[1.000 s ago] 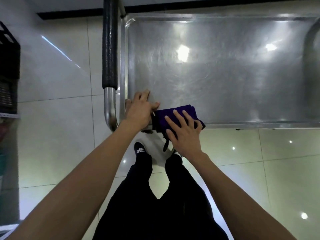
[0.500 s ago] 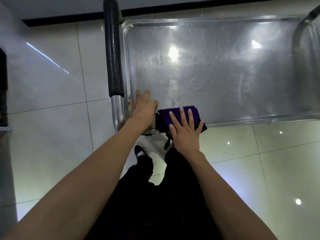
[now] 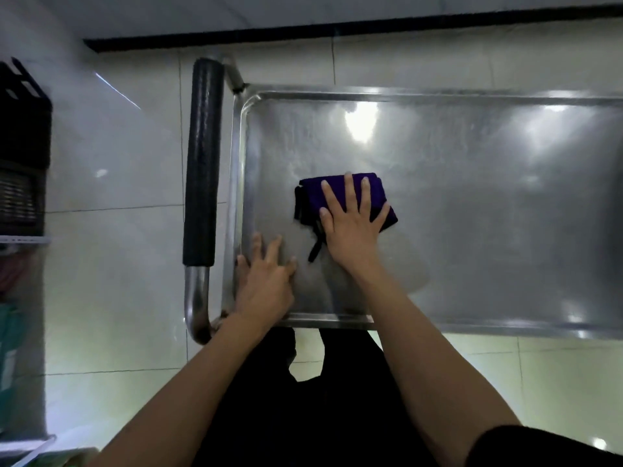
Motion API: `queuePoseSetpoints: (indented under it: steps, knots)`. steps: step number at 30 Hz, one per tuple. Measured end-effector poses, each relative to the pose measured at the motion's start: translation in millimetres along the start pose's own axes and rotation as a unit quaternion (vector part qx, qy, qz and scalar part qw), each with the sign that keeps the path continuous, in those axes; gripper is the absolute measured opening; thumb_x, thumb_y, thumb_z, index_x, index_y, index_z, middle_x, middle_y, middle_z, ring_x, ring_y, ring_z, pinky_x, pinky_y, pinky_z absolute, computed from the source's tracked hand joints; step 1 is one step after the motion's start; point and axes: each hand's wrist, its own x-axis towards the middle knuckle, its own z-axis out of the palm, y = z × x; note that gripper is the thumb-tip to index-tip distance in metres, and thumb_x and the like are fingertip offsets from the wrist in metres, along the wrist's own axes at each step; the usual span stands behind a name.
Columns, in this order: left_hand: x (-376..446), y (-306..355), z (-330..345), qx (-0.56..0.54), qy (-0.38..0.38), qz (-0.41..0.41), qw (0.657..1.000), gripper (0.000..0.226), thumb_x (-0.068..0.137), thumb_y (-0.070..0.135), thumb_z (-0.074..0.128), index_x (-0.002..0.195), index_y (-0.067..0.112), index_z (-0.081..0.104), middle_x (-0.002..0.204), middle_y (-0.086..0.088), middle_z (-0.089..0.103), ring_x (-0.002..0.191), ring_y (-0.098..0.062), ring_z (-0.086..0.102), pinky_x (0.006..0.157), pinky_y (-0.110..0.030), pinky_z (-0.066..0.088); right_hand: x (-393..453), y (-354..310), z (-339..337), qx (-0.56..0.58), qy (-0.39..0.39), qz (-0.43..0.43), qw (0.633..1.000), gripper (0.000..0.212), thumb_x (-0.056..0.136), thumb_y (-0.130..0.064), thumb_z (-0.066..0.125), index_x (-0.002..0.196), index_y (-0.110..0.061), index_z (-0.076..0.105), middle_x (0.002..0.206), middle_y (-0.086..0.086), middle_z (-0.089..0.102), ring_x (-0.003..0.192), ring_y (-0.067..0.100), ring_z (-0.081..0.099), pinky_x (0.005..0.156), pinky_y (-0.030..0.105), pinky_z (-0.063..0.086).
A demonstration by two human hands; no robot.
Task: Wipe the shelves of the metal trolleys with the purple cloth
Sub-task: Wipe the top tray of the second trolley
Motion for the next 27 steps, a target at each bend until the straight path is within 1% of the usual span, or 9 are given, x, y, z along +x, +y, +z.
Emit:
queuePoseSetpoints:
  steps: [7,9,11,14,16,18,21,24,27]
  knots:
    - [4,-2,9,-0.016,0.025,-0.014,0.999,0.043,0.085,0.031,0.065,0.128,0.03,0.067,0.16,-0.009,0.025,0.15,-0.046,0.005,0.112,-0.068,0.028,136,-16,-42,0.014,-0.002,-0.04,0.999,0.053,0.107,-0.047,0.02,0.159,-0.042,0.01,0.169,0.001,-0.003,0.154,0.03,-0.011,0.114,0.073,-0.002]
    - [6,-3,12,-0.008,0.034,-0.014,0.999,0.041,0.086,0.04,0.066,0.125,0.029,0.068,0.159,-0.008,0.026,0.15,-0.046,0.006,0.11,-0.066,0.032,162,-21,-52,0.018,-0.003,-0.043,0.999,0.053,0.107,-0.048,0.02,0.159,-0.041,0.012,0.169,0.001,-0.003,0.154,0.03,-0.012,0.114,0.072,-0.001]
    - [10,-3,15,-0.004,0.025,-0.023,0.999,0.049,0.086,0.055,0.064,0.129,0.031,0.064,0.161,-0.006,0.02,0.151,-0.044,0.001,0.112,-0.065,0.03,171,-23,-55,0.011,0.007,-0.039,0.999,0.054,0.106,-0.048,0.021,0.159,-0.04,0.015,0.169,0.001,-0.002,0.154,0.029,-0.011,0.115,0.071,0.0]
    - [11,-2,19,0.004,0.01,-0.03,0.999,0.06,0.086,0.065,0.057,0.137,0.032,0.057,0.164,-0.004,0.008,0.151,-0.041,-0.01,0.115,-0.065,0.023,158,-21,-50,0.017,0.014,-0.036,0.999,0.054,0.105,-0.049,0.022,0.158,-0.04,0.018,0.169,0.0,0.001,0.155,0.027,-0.009,0.118,0.066,0.003]
    - [9,-1,15,0.0,0.013,-0.02,1.0,0.061,0.087,0.065,0.057,0.138,0.032,0.056,0.164,-0.004,0.008,0.151,-0.041,-0.01,0.115,-0.066,0.023,141,-16,-46,0.032,0.012,-0.022,0.999,0.055,0.104,-0.049,0.022,0.158,-0.04,0.02,0.169,-0.001,0.003,0.155,0.026,-0.007,0.119,0.063,0.002]
    - [9,0,11,-0.005,0.027,-0.016,0.999,0.058,0.088,0.062,0.059,0.138,0.031,0.056,0.162,-0.006,0.013,0.151,-0.041,-0.005,0.113,-0.067,0.027,119,-10,-42,0.035,0.015,-0.01,0.999,0.054,0.104,-0.049,0.022,0.158,-0.04,0.02,0.169,-0.001,0.005,0.155,0.026,-0.007,0.119,0.063,0.002]
    - [12,5,6,-0.009,0.059,-0.021,0.998,0.063,0.091,0.056,0.059,0.146,0.029,0.045,0.158,-0.009,0.021,0.15,-0.041,0.003,0.111,-0.067,0.029,76,1,-35,0.028,0.016,0.009,0.999,0.054,0.105,-0.049,0.023,0.158,-0.042,0.017,0.169,-0.002,0.004,0.155,0.025,-0.007,0.119,0.062,0.001]
    - [23,6,-2,-0.049,0.102,-0.006,0.994,0.048,0.095,0.044,0.058,0.14,0.026,0.054,0.154,-0.009,0.029,0.149,-0.036,0.013,0.112,-0.067,0.027,24,15,-26,0.027,0.011,0.034,0.999,0.054,0.106,-0.049,0.022,0.158,-0.043,0.013,0.169,-0.003,0.0,0.155,0.023,-0.01,0.119,0.063,0.0]
    - [45,12,-15,-0.051,0.126,0.022,0.99,0.043,0.097,0.038,0.057,0.138,0.024,0.052,0.153,-0.009,0.029,0.148,-0.035,0.016,0.113,-0.066,0.026,-32,30,-13,0.014,0.01,0.056,0.998,0.055,0.106,-0.05,0.02,0.159,-0.043,0.009,0.169,-0.002,-0.004,0.155,0.023,-0.011,0.119,0.064,0.003]
